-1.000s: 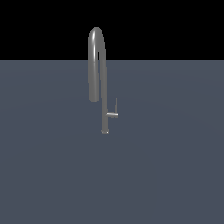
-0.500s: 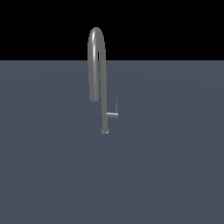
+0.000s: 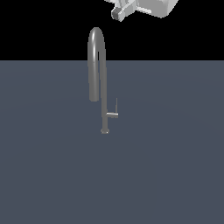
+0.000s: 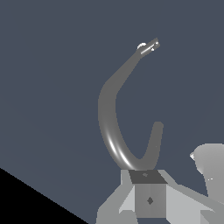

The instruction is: Turn on the faucet by rotating a designated handle.

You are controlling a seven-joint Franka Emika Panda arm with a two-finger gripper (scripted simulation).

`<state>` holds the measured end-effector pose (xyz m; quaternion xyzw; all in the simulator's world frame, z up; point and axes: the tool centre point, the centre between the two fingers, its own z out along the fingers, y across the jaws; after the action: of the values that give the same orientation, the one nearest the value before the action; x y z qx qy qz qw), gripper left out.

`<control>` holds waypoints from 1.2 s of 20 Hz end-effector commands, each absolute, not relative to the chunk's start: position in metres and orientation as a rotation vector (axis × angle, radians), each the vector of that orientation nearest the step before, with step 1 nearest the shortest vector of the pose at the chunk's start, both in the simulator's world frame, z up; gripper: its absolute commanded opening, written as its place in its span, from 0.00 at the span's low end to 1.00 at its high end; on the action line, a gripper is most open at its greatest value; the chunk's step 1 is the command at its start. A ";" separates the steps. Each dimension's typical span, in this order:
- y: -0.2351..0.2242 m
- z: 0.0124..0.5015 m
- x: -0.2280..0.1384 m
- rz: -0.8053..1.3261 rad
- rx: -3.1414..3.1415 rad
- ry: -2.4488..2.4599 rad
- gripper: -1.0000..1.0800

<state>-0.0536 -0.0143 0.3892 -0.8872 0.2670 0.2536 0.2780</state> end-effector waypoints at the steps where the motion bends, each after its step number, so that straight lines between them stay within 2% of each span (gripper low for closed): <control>1: -0.018 0.375 -0.042 0.726 -2.302 0.768 0.00; 13: -0.034 0.290 0.004 0.935 -1.861 1.002 0.00; 24: -0.033 0.201 0.023 1.085 -1.418 1.171 0.00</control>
<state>0.0212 -0.0340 0.2116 -0.6032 0.4710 0.4366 0.4729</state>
